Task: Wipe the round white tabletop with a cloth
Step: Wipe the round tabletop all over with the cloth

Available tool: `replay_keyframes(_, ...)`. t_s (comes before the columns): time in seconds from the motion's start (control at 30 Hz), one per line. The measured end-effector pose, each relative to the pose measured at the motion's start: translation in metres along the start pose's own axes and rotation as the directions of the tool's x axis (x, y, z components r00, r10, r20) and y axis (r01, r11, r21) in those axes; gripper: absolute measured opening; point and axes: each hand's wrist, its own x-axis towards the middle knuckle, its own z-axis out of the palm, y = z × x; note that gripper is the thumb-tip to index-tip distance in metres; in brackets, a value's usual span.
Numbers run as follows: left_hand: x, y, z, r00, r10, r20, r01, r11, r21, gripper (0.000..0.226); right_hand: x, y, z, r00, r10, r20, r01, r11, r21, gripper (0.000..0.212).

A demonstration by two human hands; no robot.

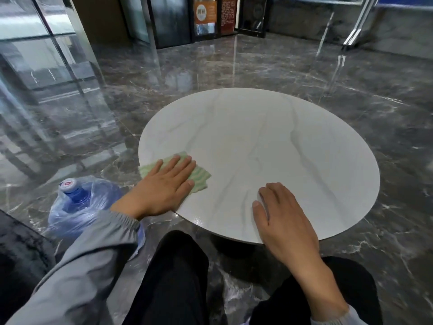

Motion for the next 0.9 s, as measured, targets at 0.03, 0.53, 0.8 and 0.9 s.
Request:
replay_keyframes(0.03,-0.003,0.009,0.003,1.000,0.028,-0.012,-0.027,0.999,0.017,0.065,0.000,0.000,0.000,1.000,0.001,0.001,-0.001,1.000,-0.001,0.038)
replay_keyframes(0.53,0.017,-0.024,-0.006,0.998,-0.065,-0.019,0.065,0.997,-0.039,0.061,0.000,0.005,0.003,1.000,0.004,-0.021,-0.003,1.000,0.013,0.032)
replay_keyframes(0.8,-0.002,0.042,0.011,0.988,0.153,-0.035,-0.152,0.988,0.026,0.067,-0.001,0.001,0.002,1.000,0.021,-0.012,-0.021,1.000,0.002,0.039)
replay_keyframes(0.9,-0.032,0.089,0.029,0.934,0.349,-0.075,-0.344,0.937,0.065,0.069,-0.001,0.004,0.003,1.000,0.015,-0.015,-0.015,1.000,0.004,0.039)
